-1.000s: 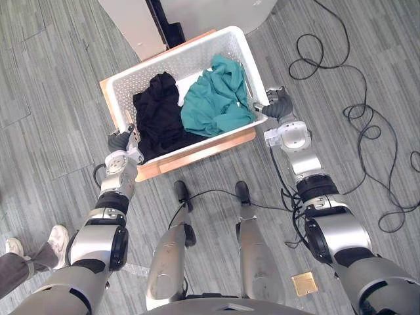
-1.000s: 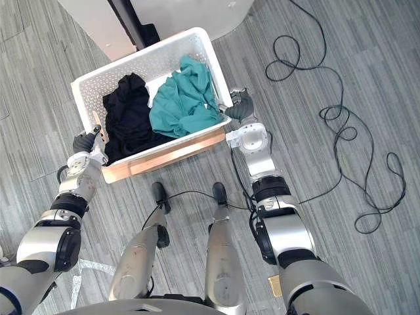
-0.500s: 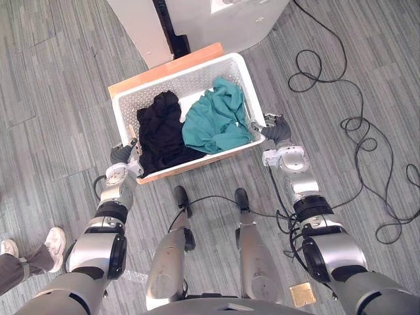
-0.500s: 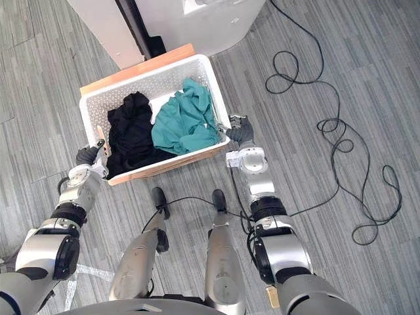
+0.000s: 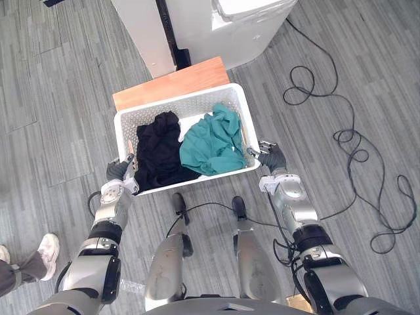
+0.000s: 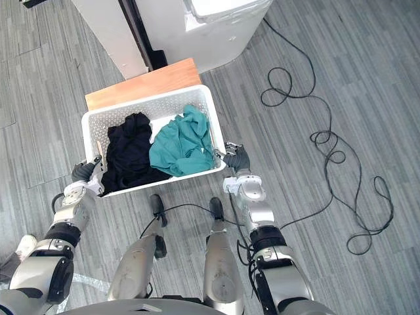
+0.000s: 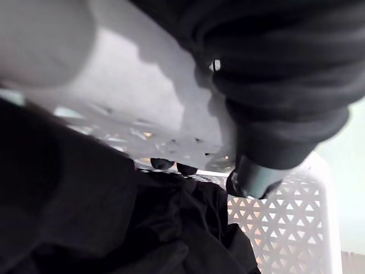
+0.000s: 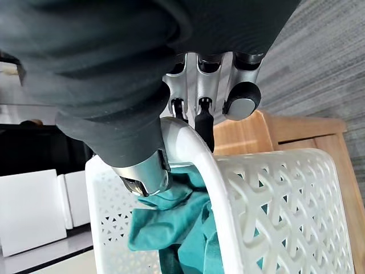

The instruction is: Pick up the laundry basket with both hands and put the clothes into the washing machine.

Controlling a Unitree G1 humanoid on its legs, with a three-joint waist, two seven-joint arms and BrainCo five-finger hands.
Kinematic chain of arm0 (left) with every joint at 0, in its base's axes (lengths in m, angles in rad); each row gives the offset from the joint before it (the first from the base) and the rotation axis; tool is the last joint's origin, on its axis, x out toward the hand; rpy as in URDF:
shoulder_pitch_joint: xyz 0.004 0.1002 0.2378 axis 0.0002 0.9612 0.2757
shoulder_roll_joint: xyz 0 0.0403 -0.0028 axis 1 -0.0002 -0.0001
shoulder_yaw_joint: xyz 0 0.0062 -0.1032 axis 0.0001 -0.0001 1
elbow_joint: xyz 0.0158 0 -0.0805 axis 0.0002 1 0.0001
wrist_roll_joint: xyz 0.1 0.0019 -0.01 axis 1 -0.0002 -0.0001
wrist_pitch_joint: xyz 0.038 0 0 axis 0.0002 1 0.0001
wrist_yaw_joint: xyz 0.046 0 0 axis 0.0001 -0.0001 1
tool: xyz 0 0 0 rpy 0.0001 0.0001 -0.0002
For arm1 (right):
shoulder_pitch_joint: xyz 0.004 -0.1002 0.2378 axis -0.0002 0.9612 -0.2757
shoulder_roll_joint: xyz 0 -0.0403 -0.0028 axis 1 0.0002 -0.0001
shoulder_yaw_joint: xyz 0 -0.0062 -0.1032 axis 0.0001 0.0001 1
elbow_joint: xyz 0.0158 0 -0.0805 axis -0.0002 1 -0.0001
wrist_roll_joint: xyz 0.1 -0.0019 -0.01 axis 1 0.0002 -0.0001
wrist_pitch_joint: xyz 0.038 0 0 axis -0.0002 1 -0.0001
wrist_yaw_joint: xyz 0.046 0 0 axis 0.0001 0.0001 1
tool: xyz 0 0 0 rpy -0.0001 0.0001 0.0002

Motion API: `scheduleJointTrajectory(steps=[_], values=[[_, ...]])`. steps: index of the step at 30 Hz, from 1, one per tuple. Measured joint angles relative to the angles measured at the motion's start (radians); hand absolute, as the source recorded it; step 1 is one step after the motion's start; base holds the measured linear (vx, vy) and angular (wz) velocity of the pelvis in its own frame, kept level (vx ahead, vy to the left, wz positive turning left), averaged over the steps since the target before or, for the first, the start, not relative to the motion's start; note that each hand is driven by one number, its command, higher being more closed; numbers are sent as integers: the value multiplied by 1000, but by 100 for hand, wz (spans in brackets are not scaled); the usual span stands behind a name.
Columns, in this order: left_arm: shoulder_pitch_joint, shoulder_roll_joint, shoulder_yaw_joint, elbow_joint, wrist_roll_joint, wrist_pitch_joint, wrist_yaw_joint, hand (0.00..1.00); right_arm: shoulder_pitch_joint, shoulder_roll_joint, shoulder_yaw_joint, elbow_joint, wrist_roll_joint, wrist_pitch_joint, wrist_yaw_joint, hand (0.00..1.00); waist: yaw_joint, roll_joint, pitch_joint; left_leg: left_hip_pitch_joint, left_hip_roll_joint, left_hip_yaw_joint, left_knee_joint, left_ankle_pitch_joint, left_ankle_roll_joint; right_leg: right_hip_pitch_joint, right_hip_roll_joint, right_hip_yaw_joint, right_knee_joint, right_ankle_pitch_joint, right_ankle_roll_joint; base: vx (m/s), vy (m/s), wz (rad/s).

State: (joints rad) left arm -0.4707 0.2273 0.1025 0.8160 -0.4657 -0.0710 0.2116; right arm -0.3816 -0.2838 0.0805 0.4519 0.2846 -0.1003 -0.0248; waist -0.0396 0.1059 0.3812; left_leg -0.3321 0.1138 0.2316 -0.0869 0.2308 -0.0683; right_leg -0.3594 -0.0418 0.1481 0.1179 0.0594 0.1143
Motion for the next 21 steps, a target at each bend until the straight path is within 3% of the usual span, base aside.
scheduleJointTrajectory(steps=[6, 21], values=[[48, 21, -14, -77, 21, 3, -5, 100, 76, 1, -1, -83, 24, 0, 25, 100, -11, -32, -38, 6, 0, -9, 0, -1, 1, 16, -1, -8, -12, 1, 0, -12, -45, 4], [197, 10, -34, -244, 51, 5, -6, 100, 224, 41, -33, -172, 65, -1, 38, 100, -19, -34, -141, 56, 5, 13, 0, -30, -1, 93, -2, 9, -96, 23, -2, 15, -44, -4]])
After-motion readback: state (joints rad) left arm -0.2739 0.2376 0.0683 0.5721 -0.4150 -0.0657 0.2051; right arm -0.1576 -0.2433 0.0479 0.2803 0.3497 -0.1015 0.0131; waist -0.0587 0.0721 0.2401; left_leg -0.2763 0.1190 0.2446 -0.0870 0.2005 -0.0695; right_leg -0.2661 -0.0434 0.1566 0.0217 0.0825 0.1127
